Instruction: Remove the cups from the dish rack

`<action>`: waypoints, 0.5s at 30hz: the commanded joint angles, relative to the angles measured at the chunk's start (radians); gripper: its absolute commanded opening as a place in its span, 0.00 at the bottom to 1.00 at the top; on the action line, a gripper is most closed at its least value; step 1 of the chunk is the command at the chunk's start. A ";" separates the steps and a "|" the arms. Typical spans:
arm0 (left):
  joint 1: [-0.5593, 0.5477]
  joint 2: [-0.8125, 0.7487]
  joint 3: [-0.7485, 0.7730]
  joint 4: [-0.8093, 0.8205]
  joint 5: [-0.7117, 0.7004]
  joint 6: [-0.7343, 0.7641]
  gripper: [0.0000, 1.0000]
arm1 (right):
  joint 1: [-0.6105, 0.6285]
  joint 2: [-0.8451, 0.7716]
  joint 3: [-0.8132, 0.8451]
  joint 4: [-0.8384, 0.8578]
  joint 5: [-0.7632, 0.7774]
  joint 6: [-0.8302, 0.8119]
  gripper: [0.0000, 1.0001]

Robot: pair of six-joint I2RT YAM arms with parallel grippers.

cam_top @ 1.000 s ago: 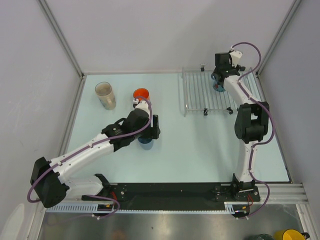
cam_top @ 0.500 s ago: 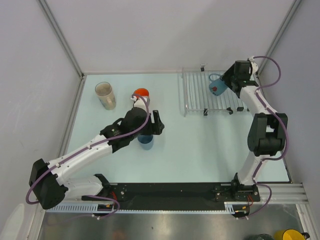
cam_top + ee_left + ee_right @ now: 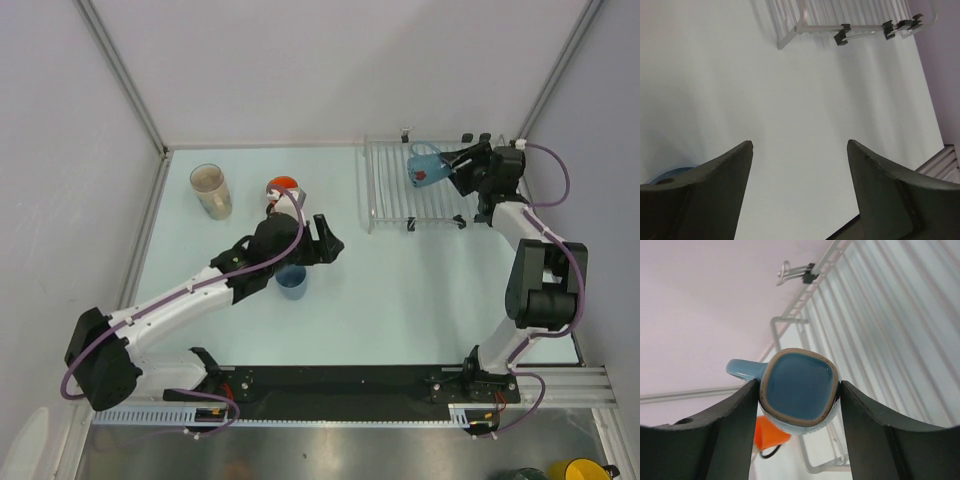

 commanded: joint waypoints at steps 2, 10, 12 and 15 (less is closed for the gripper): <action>0.015 -0.001 -0.031 0.205 0.051 -0.072 0.86 | -0.024 -0.071 -0.131 0.499 -0.261 0.272 0.00; 0.124 0.040 -0.104 0.401 0.209 -0.201 1.00 | 0.024 -0.220 -0.290 0.580 -0.279 0.280 0.00; 0.144 0.051 -0.138 0.458 0.231 -0.233 1.00 | 0.025 -0.230 -0.303 0.586 -0.280 0.291 0.00; 0.156 0.079 -0.152 0.542 0.248 -0.252 1.00 | 0.021 -0.238 -0.344 0.629 -0.276 0.324 0.00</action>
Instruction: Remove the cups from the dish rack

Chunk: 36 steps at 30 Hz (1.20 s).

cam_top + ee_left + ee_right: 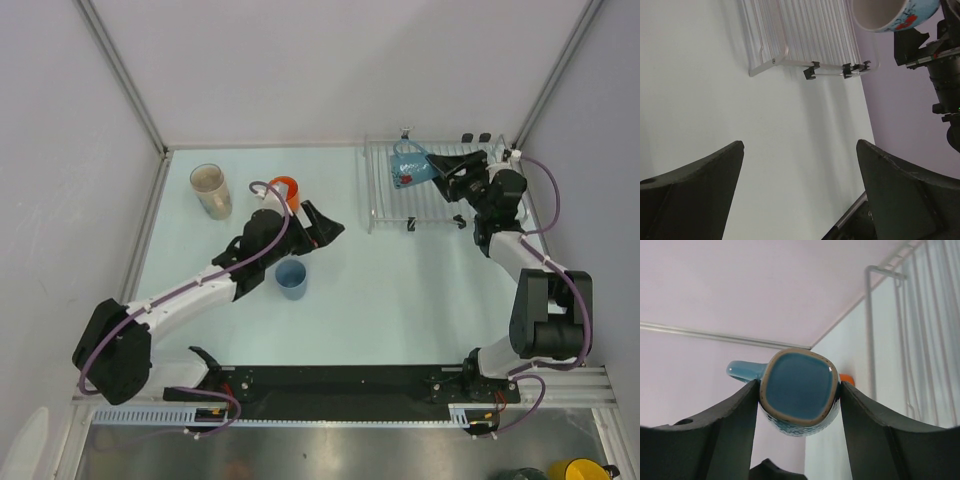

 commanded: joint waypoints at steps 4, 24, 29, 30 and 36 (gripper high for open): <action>0.018 0.065 -0.033 0.324 0.081 -0.065 1.00 | -0.001 -0.067 -0.064 0.232 -0.026 0.098 0.00; 0.021 0.343 0.058 0.815 0.334 -0.146 0.97 | 0.105 -0.157 -0.233 0.299 -0.040 0.108 0.00; 0.023 0.326 0.077 0.792 0.339 -0.113 0.96 | 0.165 -0.168 -0.256 0.297 -0.029 0.092 0.00; 0.021 0.317 0.079 0.774 0.336 -0.105 0.96 | 0.171 -0.170 -0.259 0.297 -0.026 0.091 0.00; 0.021 0.316 0.084 0.763 0.337 -0.086 0.95 | 0.215 -0.180 -0.270 0.302 -0.020 0.088 0.00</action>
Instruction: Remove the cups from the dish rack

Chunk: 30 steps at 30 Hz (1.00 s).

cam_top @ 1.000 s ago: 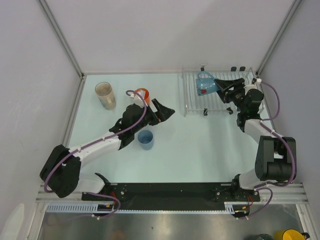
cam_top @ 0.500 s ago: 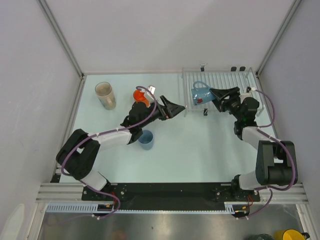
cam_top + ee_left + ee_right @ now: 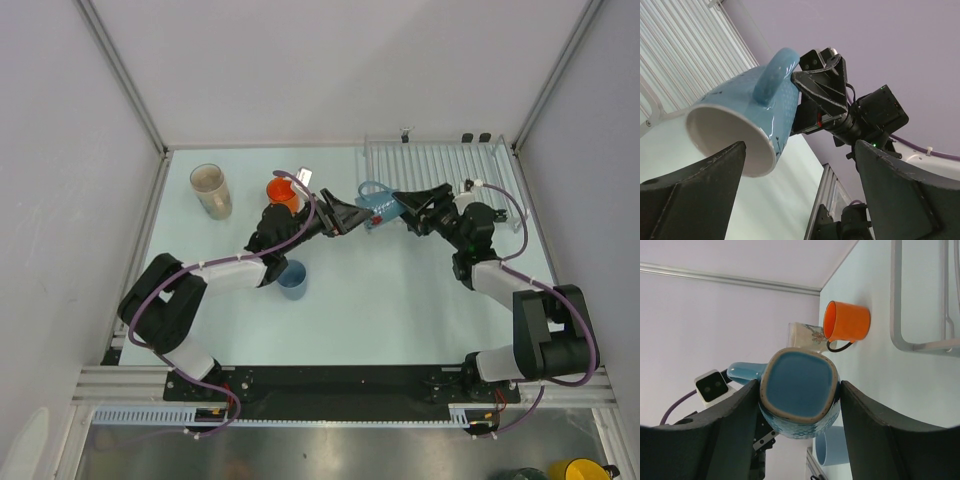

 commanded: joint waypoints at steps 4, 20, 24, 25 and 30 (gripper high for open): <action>0.003 -0.014 0.040 0.050 0.028 0.018 0.93 | 0.043 -0.066 0.010 0.110 0.007 -0.001 0.00; 0.002 0.036 0.048 0.095 0.073 -0.012 0.54 | 0.137 -0.107 0.010 0.097 0.005 -0.012 0.00; 0.002 0.036 0.049 0.092 0.083 -0.011 0.26 | 0.146 -0.118 0.011 0.083 0.005 -0.026 0.00; 0.002 0.036 0.049 0.083 0.083 -0.009 0.21 | 0.150 -0.121 0.010 0.083 0.005 -0.030 0.00; 0.002 0.026 0.054 0.050 0.079 0.000 0.00 | 0.155 -0.132 0.010 0.069 -0.004 -0.047 0.00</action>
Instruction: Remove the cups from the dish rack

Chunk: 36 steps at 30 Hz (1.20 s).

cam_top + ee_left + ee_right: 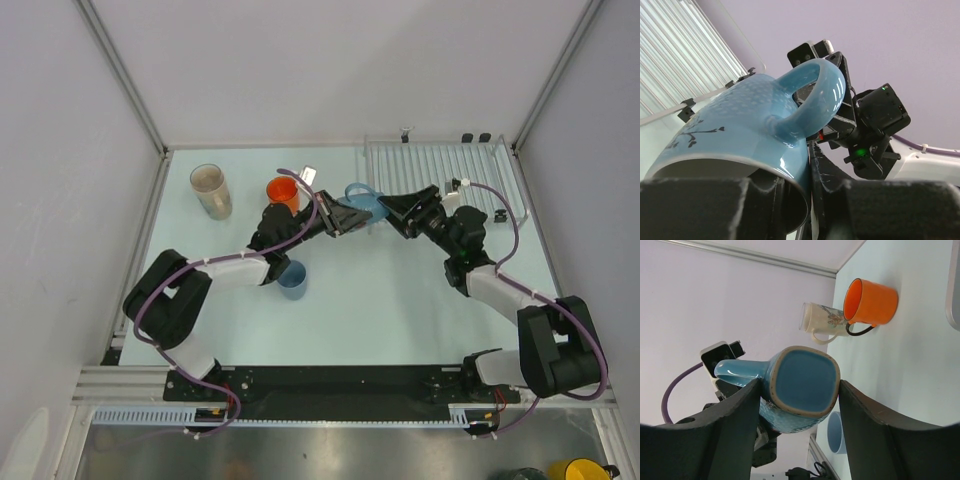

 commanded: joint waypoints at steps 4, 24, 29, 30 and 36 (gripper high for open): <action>0.002 -0.043 0.036 -0.091 -0.014 0.061 0.00 | 0.026 -0.078 0.021 0.040 -0.054 -0.071 0.14; -0.014 -0.337 0.323 -1.071 -0.272 0.480 0.00 | -0.053 -0.283 0.125 -0.529 0.158 -0.320 0.99; -0.064 -0.294 0.439 -1.444 -0.409 0.565 0.01 | -0.040 -0.336 0.185 -0.741 0.320 -0.431 0.98; -0.073 -0.290 0.442 -1.469 -0.426 0.577 0.00 | -0.038 -0.337 0.186 -0.785 0.326 -0.442 0.98; -0.162 -0.180 0.525 -1.662 -0.528 0.666 0.00 | -0.020 -0.357 0.154 -0.826 0.351 -0.464 0.97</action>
